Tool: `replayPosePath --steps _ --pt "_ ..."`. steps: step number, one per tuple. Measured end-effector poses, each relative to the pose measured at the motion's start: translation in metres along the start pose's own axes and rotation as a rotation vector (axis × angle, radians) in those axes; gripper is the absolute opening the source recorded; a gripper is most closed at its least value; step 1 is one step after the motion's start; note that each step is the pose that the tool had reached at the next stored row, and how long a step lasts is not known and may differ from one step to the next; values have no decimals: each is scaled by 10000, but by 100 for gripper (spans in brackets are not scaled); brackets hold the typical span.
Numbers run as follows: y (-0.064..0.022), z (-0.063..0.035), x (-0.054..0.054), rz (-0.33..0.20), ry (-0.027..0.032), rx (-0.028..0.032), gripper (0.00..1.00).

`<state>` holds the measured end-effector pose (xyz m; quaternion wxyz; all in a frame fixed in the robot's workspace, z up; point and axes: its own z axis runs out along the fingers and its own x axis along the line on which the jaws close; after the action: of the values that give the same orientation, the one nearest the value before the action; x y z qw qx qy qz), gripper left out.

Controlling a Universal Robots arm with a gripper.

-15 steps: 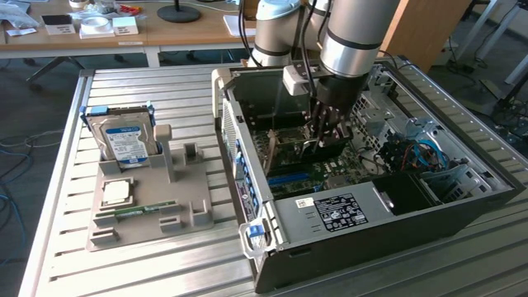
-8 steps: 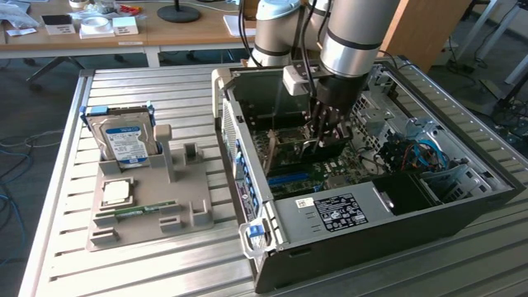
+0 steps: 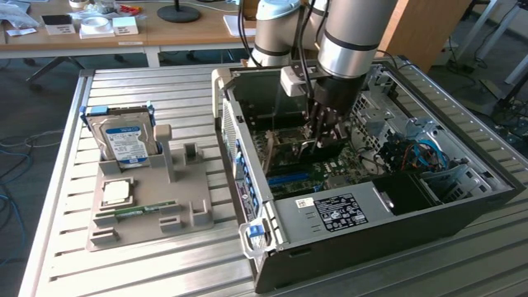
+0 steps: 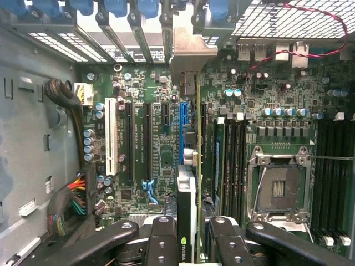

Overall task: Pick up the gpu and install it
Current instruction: 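Insert the gpu into the slot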

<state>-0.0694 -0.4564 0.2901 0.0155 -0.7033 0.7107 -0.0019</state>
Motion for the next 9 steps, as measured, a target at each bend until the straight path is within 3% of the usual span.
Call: replayPosePath --steps 6,7,9 --pt "8 37 1 -1 2 -1 27" --pt "32 223 5 0 2 -2 27" --pt "32 224 5 0 2 -1 27"
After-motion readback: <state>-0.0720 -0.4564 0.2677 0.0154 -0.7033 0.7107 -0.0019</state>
